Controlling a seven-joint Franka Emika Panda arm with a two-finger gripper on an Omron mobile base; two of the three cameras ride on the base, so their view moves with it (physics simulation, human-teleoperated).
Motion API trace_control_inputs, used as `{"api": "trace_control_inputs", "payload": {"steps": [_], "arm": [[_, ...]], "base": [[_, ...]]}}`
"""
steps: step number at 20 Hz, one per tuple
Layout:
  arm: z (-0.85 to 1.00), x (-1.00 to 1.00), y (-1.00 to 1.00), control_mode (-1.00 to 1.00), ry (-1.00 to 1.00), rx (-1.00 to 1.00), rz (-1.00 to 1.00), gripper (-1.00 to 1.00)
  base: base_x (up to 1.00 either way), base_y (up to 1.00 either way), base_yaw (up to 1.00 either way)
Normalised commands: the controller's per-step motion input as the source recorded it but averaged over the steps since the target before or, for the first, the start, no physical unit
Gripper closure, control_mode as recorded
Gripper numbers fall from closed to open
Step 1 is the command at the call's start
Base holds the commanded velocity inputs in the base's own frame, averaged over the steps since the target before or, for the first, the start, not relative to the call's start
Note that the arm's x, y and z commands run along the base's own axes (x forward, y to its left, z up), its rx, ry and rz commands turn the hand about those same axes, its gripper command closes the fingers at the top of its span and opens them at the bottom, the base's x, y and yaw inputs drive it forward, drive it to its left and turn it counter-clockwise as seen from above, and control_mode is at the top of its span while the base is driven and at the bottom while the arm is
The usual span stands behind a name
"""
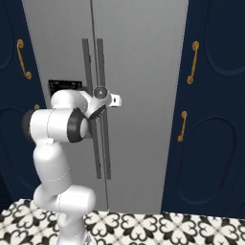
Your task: Take the strawberry from the fridge and place it on top of the pancake, located on the dining counter.
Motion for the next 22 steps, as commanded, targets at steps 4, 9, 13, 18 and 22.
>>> {"api": "trace_control_inputs", "payload": {"steps": [4,9,13,18,22], "arm": [[0.00,-0.37,-0.27,-1.00,0.01,0.00,-0.04,1.00],[0.00,-0.85,-0.82,-1.00,0.00,0.00,0.00,1.00],[0.00,-1.00,-1.00,-1.00,0.03,0.00,0.00,1.00],[0.00,-0.81,-1.00,-1.00,0.07,0.00,0.00,1.00],[0.00,-0.41,-1.00,-1.00,0.06,0.02,0.00,1.00]], "base": [[0.00,0.00,0.00],[0.00,0.00,0.00],[0.00,0.00,0.00],[0.00,0.00,0.00],[0.00,0.00,0.00]]}}
